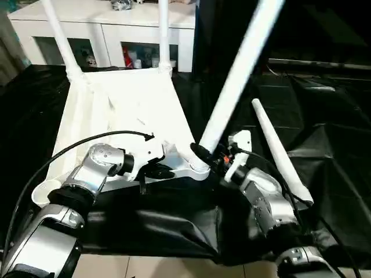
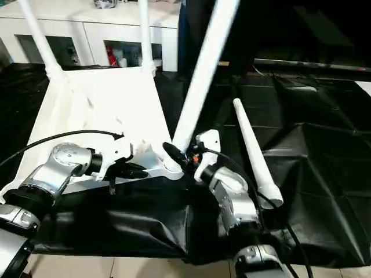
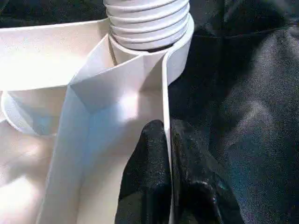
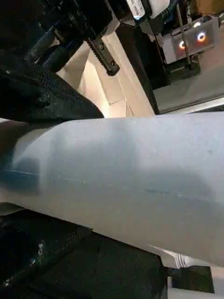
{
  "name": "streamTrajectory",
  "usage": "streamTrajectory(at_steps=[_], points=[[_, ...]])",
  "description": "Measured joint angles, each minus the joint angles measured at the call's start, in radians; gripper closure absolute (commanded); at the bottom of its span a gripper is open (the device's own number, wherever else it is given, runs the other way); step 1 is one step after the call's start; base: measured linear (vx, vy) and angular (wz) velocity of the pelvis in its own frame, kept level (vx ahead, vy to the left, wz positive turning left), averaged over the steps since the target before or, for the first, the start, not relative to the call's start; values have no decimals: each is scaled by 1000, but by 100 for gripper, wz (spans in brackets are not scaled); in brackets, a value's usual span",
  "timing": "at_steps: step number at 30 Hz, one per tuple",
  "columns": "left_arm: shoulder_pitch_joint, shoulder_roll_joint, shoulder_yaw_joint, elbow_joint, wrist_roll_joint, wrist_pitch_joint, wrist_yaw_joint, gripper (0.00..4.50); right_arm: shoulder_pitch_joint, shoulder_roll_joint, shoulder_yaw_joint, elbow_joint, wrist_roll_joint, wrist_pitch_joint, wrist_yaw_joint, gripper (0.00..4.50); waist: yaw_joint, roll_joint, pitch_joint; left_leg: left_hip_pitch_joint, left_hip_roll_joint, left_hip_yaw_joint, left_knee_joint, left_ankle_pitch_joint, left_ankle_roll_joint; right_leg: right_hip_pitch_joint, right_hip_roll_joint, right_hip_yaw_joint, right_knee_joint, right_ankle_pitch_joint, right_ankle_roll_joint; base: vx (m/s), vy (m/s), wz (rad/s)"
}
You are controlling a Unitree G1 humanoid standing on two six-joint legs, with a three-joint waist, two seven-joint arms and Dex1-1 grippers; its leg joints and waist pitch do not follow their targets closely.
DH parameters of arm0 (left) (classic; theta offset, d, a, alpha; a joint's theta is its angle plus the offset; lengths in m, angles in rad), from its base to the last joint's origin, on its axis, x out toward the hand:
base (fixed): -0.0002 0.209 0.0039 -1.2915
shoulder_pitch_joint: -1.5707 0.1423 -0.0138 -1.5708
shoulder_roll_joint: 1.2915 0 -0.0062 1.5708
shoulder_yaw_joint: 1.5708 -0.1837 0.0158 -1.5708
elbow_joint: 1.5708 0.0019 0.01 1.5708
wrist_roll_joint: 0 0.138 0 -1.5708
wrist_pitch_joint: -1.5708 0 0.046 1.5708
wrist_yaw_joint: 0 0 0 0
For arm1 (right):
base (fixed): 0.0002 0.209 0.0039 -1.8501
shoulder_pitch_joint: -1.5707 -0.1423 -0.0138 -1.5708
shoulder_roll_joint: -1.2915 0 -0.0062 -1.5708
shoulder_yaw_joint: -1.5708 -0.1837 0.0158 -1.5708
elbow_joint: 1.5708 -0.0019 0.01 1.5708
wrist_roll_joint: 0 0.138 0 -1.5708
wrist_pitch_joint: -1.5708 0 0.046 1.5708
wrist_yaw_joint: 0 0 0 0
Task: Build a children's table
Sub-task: Insert table leg to table base
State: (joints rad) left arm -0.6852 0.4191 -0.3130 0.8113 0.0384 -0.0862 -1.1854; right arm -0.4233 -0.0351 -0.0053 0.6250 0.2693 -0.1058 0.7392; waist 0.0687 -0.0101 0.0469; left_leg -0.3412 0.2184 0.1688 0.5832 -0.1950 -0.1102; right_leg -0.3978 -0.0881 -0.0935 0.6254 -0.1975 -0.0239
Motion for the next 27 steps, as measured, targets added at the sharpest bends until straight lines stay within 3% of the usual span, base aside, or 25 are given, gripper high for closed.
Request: streamTrajectory(at_steps=[7,11,19,21,27], points=[[1,-1,-3,-2,0,-5,-2,450,54,-4,9,-45,-2,-41,-2,259,6,2,-1,1,0,0,-3,0,0,0,0,0,-3,0,0,0,0,0],[1,4,-3,-1,2,-5,-1,450,53,-47,58,-75,-44,-30,7,259,6,2,-2,1,0,0,-4,0,0,1,0,0,-3,0,0,0,0,0],[10,13,-3,-9,2,-7,-3,450,-21,-109,120,-89,-88,86,73,259,3,-8,-7,2,0,1,-8,0,0,0,1,0,-4,-1,2,0,0,0],[14,19,-1,-14,2,-6,-8,450,-60,-122,134,-63,-89,110,101,259,-5,-10,-8,2,0,1,-8,0,0,0,1,0,-4,-1,2,0,0,0],[19,27,-3,-28,4,-5,-16,450,-142,-145,145,7,-90,164,183,259,-10,-17,-9,2,0,1,-8,0,0,0,1,0,-5,-2,3,0,0,0]])
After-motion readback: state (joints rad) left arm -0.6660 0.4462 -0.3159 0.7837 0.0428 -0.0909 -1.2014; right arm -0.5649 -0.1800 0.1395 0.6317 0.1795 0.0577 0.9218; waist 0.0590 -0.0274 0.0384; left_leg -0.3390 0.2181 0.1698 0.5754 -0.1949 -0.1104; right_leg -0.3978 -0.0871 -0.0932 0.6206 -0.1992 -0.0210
